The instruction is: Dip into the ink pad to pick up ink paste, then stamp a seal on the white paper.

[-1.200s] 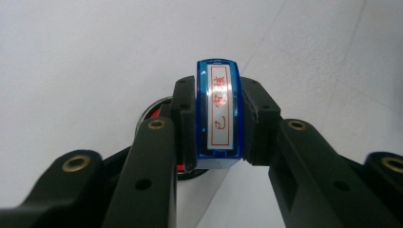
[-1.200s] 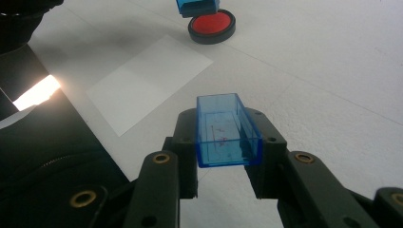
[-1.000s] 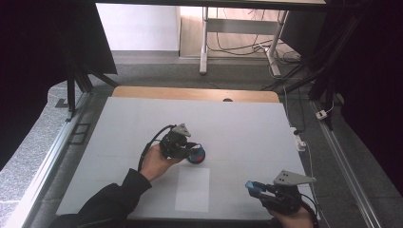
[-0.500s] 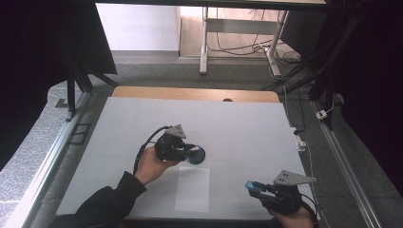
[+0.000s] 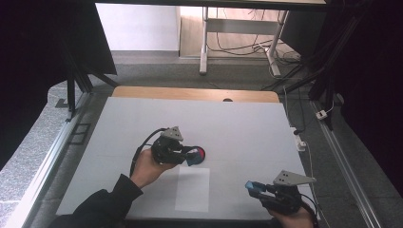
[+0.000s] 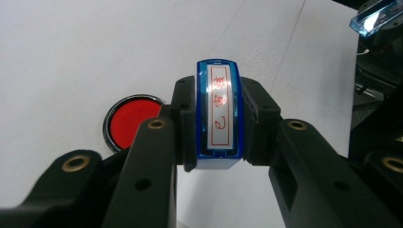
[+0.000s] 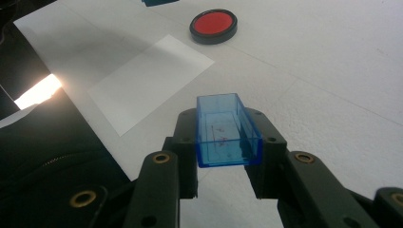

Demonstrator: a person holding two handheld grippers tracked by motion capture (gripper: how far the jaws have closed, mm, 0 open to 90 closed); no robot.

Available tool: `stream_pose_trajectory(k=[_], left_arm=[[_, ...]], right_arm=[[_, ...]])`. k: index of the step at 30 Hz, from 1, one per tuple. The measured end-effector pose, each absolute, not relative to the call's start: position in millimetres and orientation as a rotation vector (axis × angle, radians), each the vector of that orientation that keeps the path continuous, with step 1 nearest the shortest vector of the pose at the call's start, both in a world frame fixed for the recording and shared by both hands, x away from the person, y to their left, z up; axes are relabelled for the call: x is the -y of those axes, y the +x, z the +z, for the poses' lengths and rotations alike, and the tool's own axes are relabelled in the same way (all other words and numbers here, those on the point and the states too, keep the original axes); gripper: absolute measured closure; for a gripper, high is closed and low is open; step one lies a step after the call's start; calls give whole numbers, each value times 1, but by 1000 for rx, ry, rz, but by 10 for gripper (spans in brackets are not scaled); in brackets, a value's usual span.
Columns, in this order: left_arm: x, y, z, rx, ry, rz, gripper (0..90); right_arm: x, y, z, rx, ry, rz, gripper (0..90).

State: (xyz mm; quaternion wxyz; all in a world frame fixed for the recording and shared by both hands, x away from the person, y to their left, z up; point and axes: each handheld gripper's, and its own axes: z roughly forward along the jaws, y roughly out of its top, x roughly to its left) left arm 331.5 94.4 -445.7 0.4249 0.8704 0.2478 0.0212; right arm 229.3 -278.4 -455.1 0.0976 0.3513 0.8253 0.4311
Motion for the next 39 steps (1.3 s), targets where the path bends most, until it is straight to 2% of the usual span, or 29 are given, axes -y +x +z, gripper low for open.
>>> stream_pose_trajectory(k=[25,39], left_arm=[[-102,309,-444,-587,2174,28,704],[-99,298,-457,-591,2197,11,704]], right_arm=[[278,229,-455,-2446,1033,1279,687],[278,229,-455,-2451,1030,1281,687]])
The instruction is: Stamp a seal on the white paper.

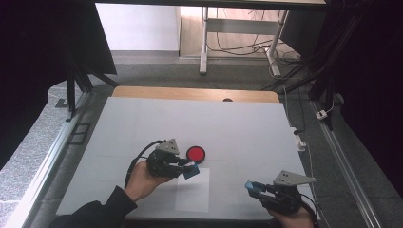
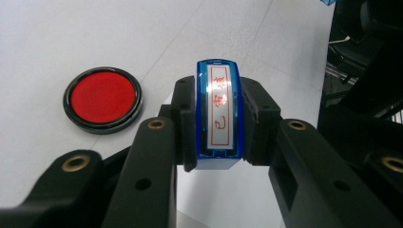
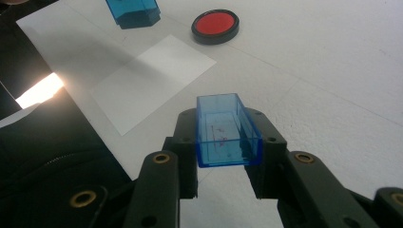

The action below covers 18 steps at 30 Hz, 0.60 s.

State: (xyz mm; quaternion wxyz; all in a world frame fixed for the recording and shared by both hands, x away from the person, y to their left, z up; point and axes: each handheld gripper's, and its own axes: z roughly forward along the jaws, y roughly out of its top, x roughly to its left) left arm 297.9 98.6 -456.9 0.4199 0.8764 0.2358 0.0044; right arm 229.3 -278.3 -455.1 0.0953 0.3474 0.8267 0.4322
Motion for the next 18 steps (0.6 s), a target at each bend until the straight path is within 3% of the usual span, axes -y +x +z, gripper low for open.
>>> stream_pose_trajectory(k=[18], left_arm=[[-85,291,-479,-597,2257,54,705]], right_arm=[[277,229,-455,-2448,1028,1266,686]])
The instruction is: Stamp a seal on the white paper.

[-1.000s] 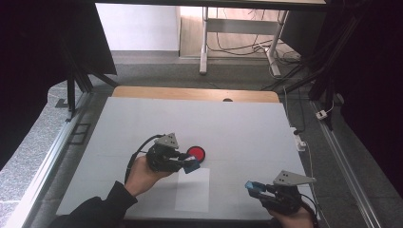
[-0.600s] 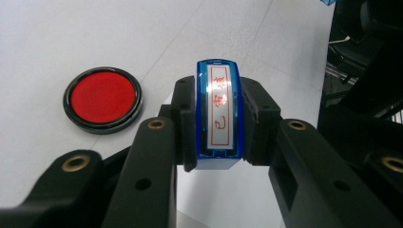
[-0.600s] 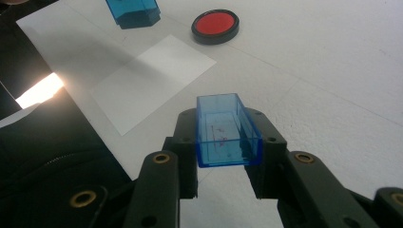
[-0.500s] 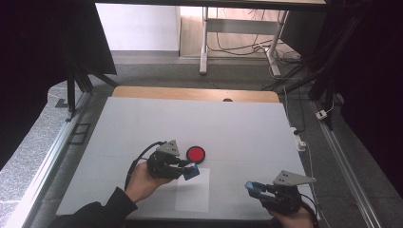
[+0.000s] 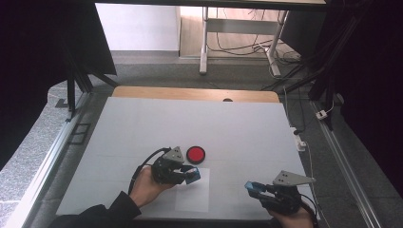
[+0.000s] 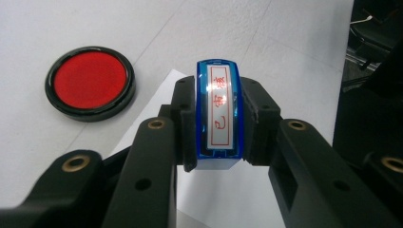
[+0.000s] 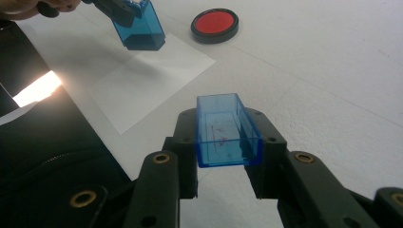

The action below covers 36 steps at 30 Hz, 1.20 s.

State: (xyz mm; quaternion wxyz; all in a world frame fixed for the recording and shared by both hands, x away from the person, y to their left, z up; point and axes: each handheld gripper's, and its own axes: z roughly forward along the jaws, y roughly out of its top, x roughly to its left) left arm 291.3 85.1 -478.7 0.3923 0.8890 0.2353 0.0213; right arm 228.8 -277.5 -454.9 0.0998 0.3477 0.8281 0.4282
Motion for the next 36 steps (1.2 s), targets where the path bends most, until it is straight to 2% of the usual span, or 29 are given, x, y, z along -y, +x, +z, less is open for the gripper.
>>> stream_pose_trajectory(k=[25,36], left_arm=[[-73,293,-502,-607,2327,65,705],[-68,286,-502,-595,2352,126,708]], right_arm=[[277,229,-455,-2452,1021,1274,687],[276,229,-455,-2453,1025,1272,687]])
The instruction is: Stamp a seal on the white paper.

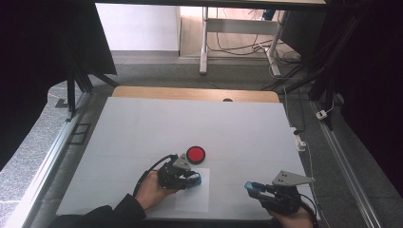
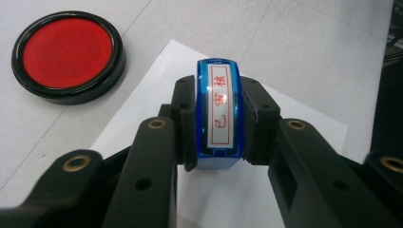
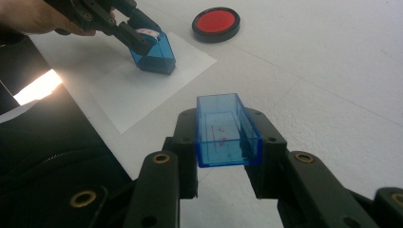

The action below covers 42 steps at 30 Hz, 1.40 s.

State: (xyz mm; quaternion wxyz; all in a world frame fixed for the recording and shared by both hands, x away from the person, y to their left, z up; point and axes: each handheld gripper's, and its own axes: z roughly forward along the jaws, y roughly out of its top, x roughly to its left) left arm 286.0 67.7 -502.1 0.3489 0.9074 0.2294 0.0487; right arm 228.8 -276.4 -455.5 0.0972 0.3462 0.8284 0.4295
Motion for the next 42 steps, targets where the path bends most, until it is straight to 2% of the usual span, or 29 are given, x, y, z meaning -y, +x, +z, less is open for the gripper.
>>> stream_pose_trajectory(k=[6,20,30,42], left_arm=[[-65,282,-502,-582,2370,166,708],[-76,297,-506,-665,2291,3,709],[-67,284,-503,-614,2354,137,709],[-68,287,-502,-603,2360,114,706]], right_arm=[[276,229,-455,-2458,1026,1265,687],[276,229,-455,-2461,1022,1256,687],[276,229,-455,-2462,1018,1254,687],[277,229,-455,-2462,1018,1267,687]])
